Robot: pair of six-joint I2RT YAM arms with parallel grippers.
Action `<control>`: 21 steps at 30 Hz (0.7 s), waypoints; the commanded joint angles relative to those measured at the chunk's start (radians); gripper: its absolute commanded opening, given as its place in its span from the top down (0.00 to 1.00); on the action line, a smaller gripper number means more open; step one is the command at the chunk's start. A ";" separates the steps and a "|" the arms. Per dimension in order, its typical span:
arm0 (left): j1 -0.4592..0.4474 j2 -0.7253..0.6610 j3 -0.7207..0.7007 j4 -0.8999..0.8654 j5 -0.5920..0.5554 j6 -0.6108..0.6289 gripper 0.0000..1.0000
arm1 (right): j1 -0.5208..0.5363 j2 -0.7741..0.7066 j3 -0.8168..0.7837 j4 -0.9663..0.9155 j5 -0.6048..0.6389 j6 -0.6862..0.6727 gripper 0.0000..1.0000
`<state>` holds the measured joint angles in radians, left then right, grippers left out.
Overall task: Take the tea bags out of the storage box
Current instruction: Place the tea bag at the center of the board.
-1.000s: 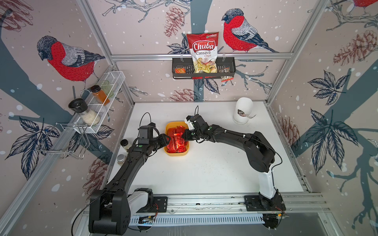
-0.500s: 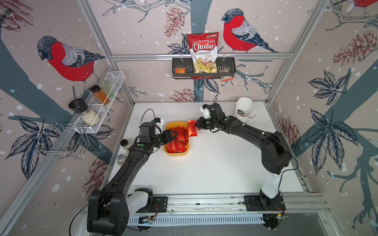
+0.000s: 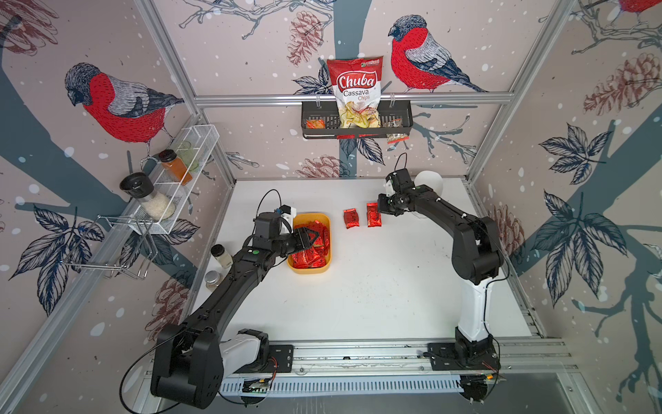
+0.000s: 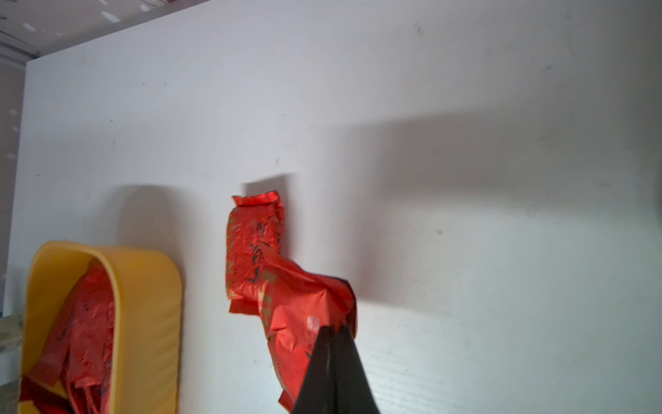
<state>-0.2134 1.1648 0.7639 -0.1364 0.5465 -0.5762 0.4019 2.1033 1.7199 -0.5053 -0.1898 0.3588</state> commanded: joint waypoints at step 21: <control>0.000 -0.015 -0.031 -0.029 -0.042 0.035 0.53 | -0.023 0.297 0.303 -0.107 0.034 -0.044 0.87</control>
<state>-0.2134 1.1511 0.7372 -0.1680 0.5152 -0.5602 0.3779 2.3913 2.0102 -0.5949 -0.1761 0.3363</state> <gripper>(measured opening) 0.474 0.095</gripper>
